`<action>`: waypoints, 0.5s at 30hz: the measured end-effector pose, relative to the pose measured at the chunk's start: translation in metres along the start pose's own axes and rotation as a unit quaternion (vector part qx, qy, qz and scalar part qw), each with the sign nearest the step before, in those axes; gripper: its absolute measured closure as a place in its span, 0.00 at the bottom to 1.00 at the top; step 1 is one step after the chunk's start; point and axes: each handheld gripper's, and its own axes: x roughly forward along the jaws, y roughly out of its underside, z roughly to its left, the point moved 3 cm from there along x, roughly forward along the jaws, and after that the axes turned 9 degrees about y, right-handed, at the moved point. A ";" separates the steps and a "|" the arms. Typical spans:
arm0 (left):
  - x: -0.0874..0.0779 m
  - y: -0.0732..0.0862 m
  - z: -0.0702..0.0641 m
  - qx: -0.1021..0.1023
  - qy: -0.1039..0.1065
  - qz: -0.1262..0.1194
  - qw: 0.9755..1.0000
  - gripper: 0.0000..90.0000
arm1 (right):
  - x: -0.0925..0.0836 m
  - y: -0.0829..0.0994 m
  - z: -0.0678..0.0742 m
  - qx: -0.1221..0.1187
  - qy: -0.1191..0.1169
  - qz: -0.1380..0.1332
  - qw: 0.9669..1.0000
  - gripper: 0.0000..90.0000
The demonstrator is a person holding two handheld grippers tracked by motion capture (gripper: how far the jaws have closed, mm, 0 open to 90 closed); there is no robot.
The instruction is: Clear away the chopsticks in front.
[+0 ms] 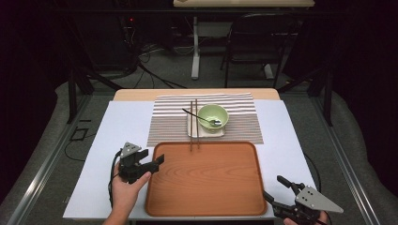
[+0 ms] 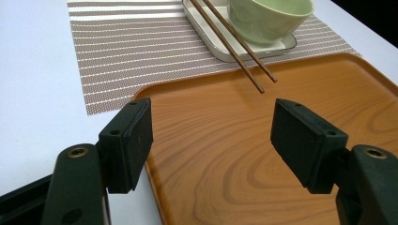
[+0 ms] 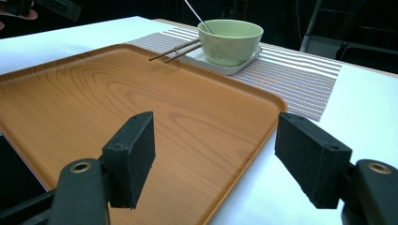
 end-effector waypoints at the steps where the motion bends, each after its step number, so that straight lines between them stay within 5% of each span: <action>1: 0.001 -0.004 0.000 -0.003 -0.001 0.001 1.000 0.33 | 0.000 0.000 0.000 0.000 0.000 0.000 1.000 0.32; 15: 0.013 -0.036 0.005 -0.006 -0.011 0.023 1.000 0.33 | 0.000 0.000 0.000 0.000 0.000 0.000 1.000 0.31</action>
